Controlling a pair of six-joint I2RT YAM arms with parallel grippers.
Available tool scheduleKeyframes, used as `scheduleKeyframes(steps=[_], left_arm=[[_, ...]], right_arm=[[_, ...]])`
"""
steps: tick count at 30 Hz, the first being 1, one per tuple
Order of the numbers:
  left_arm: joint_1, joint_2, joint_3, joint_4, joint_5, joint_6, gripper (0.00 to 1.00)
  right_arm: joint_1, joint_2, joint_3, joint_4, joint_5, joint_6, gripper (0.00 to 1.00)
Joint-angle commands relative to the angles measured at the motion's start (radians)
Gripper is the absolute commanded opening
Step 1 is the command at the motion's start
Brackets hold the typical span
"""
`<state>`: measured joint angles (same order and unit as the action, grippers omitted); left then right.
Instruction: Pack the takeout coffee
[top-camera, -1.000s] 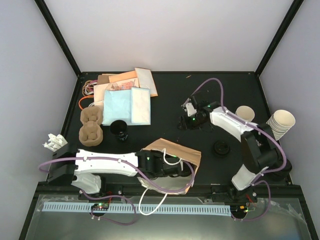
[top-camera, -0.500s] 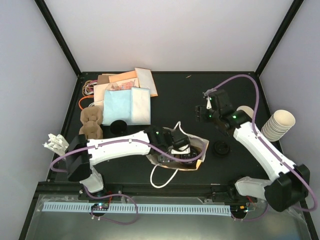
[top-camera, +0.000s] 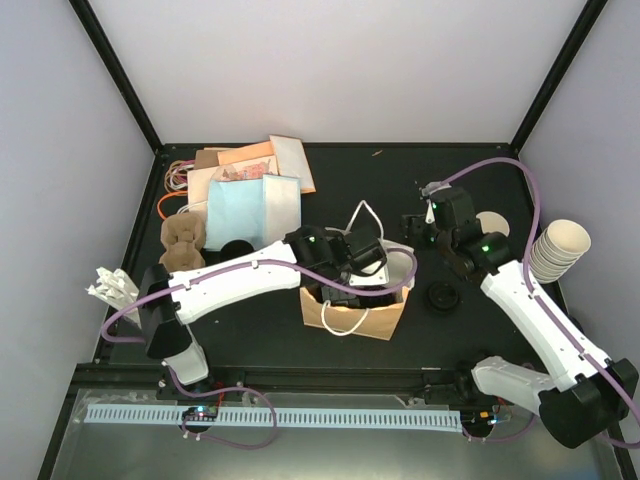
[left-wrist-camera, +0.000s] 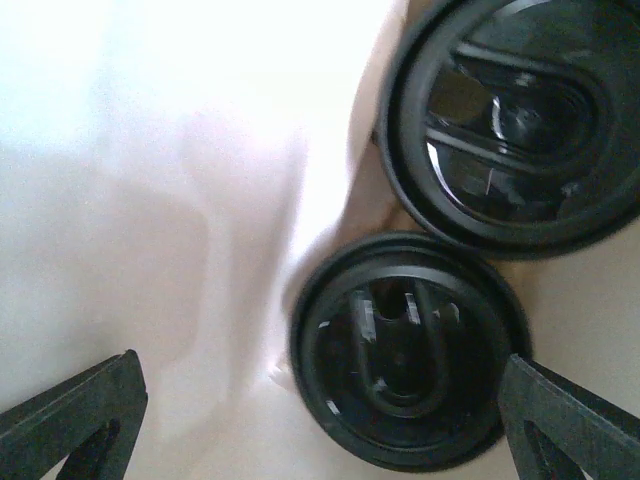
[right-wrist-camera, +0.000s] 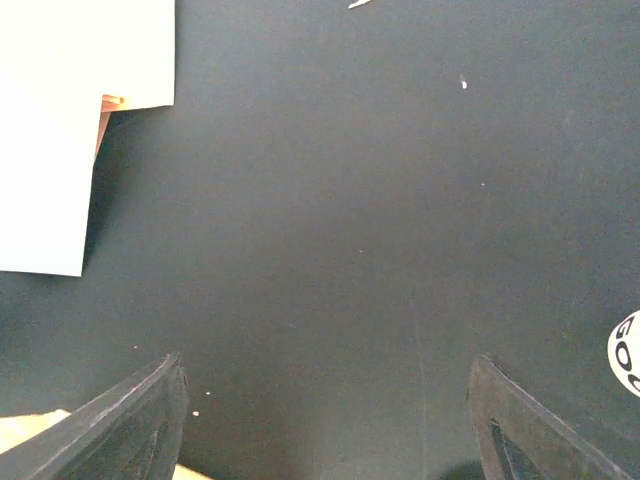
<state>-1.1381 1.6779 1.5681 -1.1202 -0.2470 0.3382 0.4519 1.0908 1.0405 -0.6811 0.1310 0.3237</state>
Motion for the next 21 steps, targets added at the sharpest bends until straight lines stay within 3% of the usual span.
scheduleKeyframes(steps=[1, 14, 21], left_arm=[[0.002, 0.026, 0.080, -0.084, 0.045, -0.001, 0.99], [0.001, -0.009, 0.243, -0.126, -0.015, -0.074, 0.99], [0.000, -0.050, 0.196, -0.114, -0.022, -0.094, 0.99]], right_arm=[[-0.005, -0.025, -0.007, -0.010, -0.001, 0.000, 0.79], [-0.005, -0.069, 0.006, -0.029, 0.037, 0.006, 0.83], [-0.006, -0.073, 0.022, -0.034, -0.104, -0.039, 0.81]])
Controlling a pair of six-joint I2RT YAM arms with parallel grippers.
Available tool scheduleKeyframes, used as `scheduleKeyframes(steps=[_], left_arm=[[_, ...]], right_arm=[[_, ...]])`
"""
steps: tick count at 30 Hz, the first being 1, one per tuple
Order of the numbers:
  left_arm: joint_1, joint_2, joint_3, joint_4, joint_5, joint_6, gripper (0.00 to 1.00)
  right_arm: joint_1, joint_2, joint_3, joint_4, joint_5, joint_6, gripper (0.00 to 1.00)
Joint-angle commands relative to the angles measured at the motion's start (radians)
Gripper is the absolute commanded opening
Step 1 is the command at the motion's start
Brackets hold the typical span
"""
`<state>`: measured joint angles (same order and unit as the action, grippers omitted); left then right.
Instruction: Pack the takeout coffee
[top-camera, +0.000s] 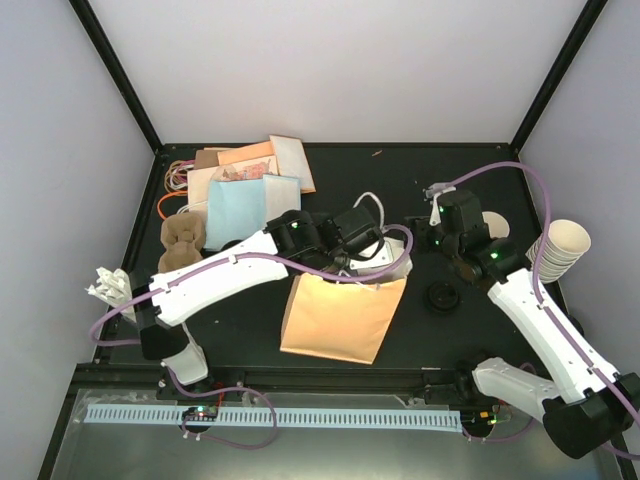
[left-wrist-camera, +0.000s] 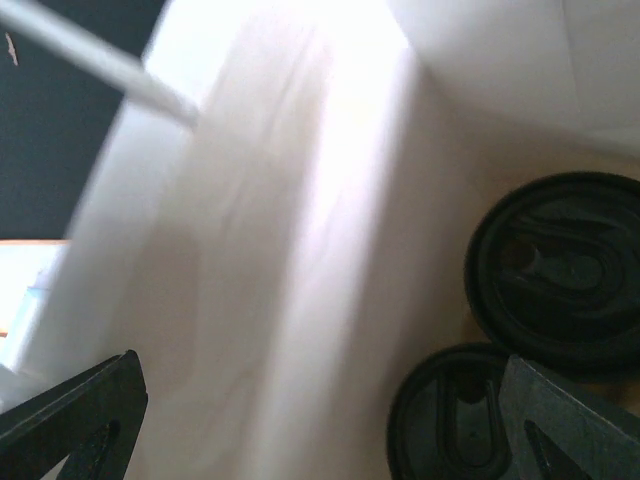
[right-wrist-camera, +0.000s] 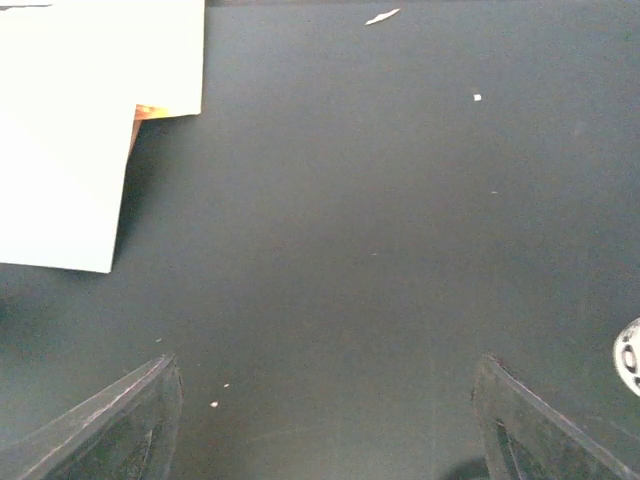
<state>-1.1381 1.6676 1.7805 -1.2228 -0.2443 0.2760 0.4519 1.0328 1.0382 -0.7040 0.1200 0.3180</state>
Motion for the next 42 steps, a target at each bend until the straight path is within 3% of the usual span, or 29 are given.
scheduleKeyframes(steps=[1, 12, 24, 34, 38, 42], left_arm=[[0.000, -0.042, -0.036, -0.010, -0.025, -0.041, 0.99], [-0.049, -0.165, -0.225, 0.058, 0.007, -0.119, 0.99], [-0.178, -0.213, -0.227, 0.056, -0.007, -0.207, 0.99], [-0.230, -0.218, -0.201, 0.031, -0.047, -0.248, 0.99], [-0.239, -0.236, -0.194, 0.039, -0.054, -0.248, 0.99], [-0.251, -0.253, -0.188, 0.038, -0.065, -0.253, 0.99]], right_arm=[[-0.005, -0.016, 0.031, -0.017, -0.128, -0.045, 0.80], [0.012, -0.099, 0.028, -0.037, -0.528, -0.156, 0.74], [0.176, -0.002, 0.169, -0.309, -0.519, -0.114, 0.72], [0.422, 0.114, 0.341, -0.570, -0.234, 0.024, 0.66], [0.460, 0.114, 0.330, -0.518, -0.218, -0.028, 0.59], [0.460, 0.052, 0.237, -0.299, -0.313, -0.115, 0.49]])
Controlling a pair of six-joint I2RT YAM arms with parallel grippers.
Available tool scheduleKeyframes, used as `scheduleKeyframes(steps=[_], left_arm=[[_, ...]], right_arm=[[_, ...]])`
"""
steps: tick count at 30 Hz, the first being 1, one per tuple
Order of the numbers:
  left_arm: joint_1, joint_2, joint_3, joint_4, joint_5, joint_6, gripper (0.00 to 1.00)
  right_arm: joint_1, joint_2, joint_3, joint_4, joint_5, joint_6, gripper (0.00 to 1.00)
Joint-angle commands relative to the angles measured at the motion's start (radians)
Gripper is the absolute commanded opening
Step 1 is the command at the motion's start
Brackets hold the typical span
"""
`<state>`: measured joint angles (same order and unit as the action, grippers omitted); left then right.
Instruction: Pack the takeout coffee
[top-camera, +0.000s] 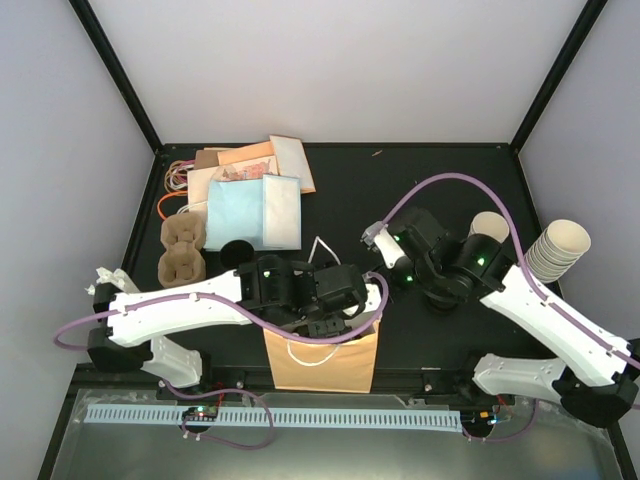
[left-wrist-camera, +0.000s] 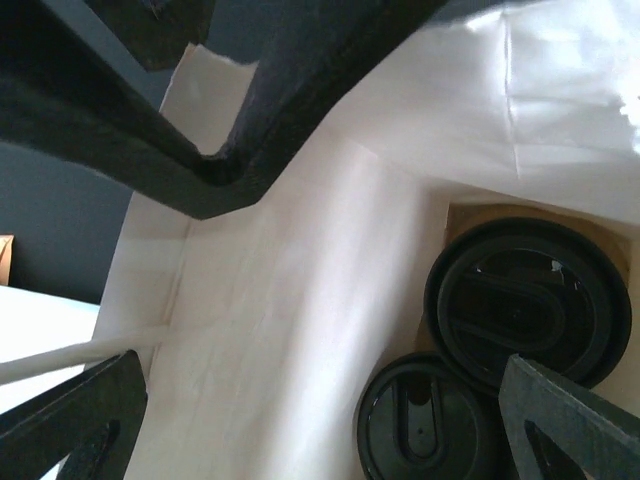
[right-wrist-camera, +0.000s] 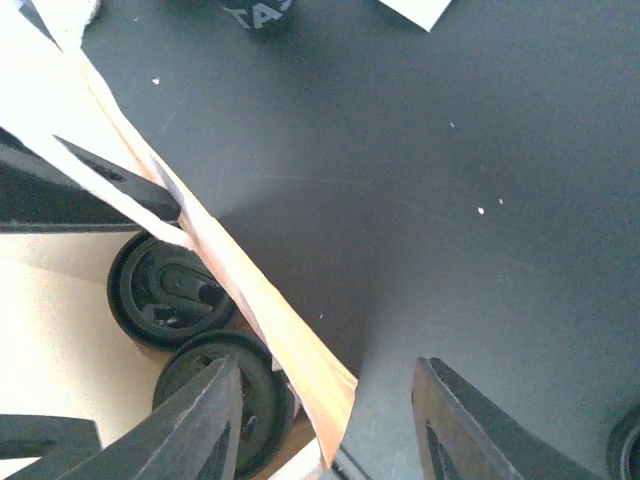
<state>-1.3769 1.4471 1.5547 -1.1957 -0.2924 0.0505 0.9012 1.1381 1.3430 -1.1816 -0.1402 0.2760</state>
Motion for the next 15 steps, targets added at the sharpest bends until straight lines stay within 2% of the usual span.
scheduleKeyframes(steps=[1, 4, 6, 10, 13, 15], left_arm=[[-0.015, -0.041, 0.038, 0.013, -0.021, -0.033, 0.99], [-0.019, -0.082, 0.013, 0.035, -0.010, -0.039, 0.99], [-0.020, -0.124, -0.021, 0.062, 0.006, -0.032, 0.99], [-0.022, -0.196, -0.057, 0.092, 0.006, -0.038, 0.99], [-0.022, -0.248, -0.067, 0.134, -0.034, -0.040, 0.99], [-0.022, -0.288, -0.075, 0.186, -0.055, -0.030, 0.99]], right_arm=[[0.010, -0.071, -0.099, 0.238, -0.071, -0.091, 0.46], [0.010, -0.122, -0.215, 0.411, -0.125, -0.143, 0.39], [0.010, -0.130, -0.250, 0.460, -0.146, -0.179, 0.34], [0.010, -0.133, -0.262, 0.465, -0.151, -0.235, 0.20], [0.010, -0.156, -0.270, 0.462, -0.141, -0.267, 0.04], [0.010, -0.176, -0.273, 0.468, -0.129, -0.280, 0.01]])
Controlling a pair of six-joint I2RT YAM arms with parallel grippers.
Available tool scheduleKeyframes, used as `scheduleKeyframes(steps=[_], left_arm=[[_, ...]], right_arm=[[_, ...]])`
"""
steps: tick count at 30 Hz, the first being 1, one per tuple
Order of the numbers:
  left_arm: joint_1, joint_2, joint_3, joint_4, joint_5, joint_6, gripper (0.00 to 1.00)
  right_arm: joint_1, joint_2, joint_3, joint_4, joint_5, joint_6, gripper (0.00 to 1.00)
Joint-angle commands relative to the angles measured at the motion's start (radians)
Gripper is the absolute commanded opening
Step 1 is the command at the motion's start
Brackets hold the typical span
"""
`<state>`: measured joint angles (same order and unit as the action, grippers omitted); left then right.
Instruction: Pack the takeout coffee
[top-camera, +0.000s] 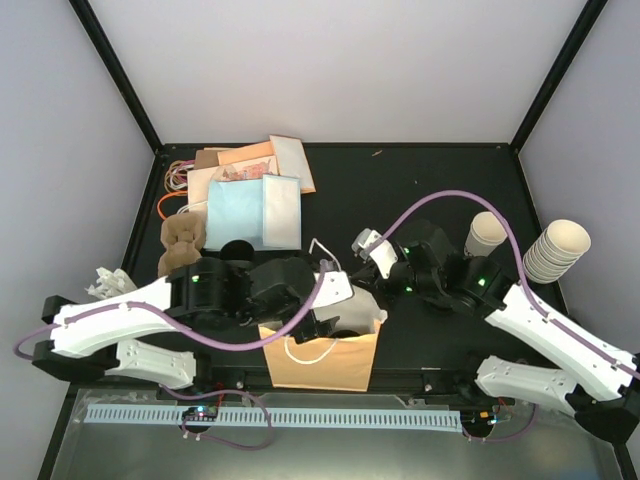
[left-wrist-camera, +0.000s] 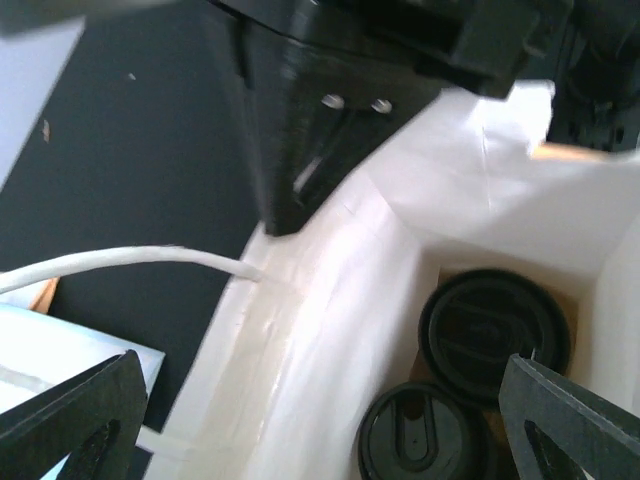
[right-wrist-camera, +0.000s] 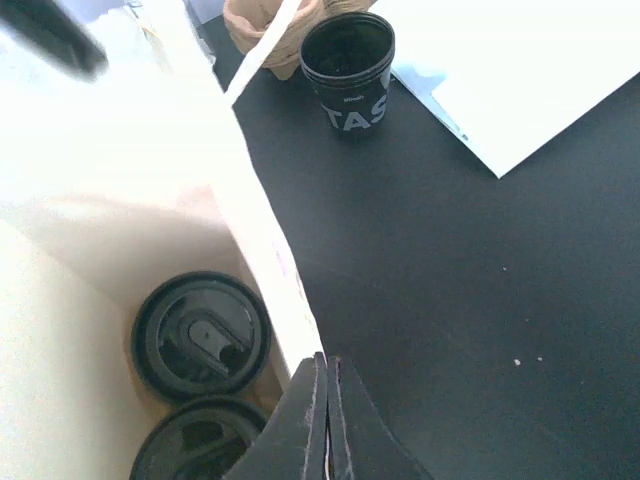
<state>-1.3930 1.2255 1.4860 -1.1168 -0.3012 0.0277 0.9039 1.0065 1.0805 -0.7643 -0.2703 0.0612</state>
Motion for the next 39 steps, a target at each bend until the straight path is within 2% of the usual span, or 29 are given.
scheduleKeyframes(steps=[1, 11, 18, 26, 33, 39], left_arm=[[-0.006, -0.090, -0.008, 0.147, -0.047, 0.000, 0.99], [0.013, -0.325, -0.007, 0.448, -0.253, 0.005, 0.99], [0.097, -0.400, 0.010, 0.460, -0.420, -0.096, 0.99], [0.163, -0.423, -0.042, 0.376, -0.414, -0.192, 0.99], [0.226, -0.399, -0.095, 0.377, -0.349, -0.205, 0.99], [0.307, -0.374, -0.117, 0.376, -0.258, -0.214, 0.99]], right_arm=[[0.007, -0.054, -0.011, 0.053, 0.008, -0.070, 0.01], [0.001, -0.064, 0.006, 0.046, 0.252, -0.036, 0.01], [-0.082, 0.064, 0.083, 0.072, 0.422, 0.029, 0.01], [-0.275, 0.193, 0.193, 0.162, 0.383, 0.073, 0.01], [-0.376, 0.360, 0.274, 0.225, 0.492, 0.065, 0.01], [-0.406, 0.423, 0.311, 0.224, 0.560, 0.064, 0.09]])
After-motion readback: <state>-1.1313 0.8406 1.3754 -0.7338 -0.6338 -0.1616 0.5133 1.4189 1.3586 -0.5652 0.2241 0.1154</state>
